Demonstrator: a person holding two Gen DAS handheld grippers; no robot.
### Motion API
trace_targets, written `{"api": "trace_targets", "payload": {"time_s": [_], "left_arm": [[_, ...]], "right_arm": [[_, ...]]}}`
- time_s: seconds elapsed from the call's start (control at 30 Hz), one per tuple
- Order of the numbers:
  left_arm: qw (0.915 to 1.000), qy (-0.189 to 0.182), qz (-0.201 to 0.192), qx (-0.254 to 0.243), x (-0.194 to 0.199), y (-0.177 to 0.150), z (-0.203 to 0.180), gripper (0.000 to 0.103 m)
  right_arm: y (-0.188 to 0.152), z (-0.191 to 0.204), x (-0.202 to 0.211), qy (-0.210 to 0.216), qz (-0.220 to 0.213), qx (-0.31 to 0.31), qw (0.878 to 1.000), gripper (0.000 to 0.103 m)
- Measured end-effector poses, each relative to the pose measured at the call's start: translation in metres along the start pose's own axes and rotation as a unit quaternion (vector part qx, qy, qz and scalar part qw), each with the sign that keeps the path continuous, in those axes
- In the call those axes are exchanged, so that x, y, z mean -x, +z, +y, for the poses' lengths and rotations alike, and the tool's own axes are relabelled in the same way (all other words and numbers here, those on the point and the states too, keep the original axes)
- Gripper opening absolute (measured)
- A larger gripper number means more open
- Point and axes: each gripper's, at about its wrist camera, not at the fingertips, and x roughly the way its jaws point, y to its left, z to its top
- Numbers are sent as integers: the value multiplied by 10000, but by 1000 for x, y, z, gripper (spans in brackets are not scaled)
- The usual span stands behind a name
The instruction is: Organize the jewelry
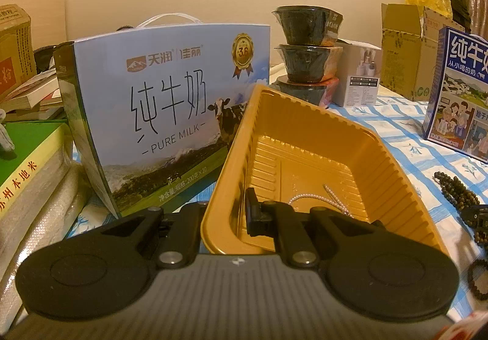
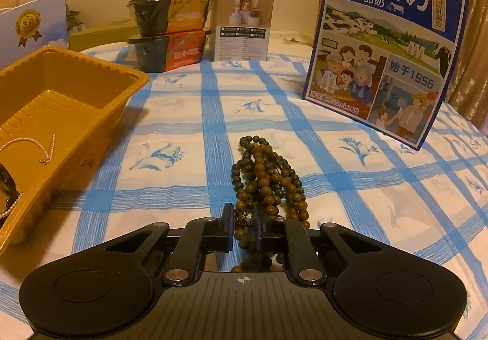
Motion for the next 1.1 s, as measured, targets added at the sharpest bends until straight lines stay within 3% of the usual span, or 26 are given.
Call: {"api": "trace_targets", "payload": {"time_s": [0.7, 0.93, 1.1], "left_arm": [[10000, -17, -10, 3, 0, 1, 1, 10], [10000, -22, -12, 8, 0, 2, 1, 10], [10000, -30, -24, 17, 0, 2, 0, 10]], "right_arm": [[4, -1, 15, 113, -173, -109, 9997, 13], [18, 15, 48, 651, -568, -219, 9960, 13], [36, 42, 60, 1517, -724, -397, 9850, 13]]}}
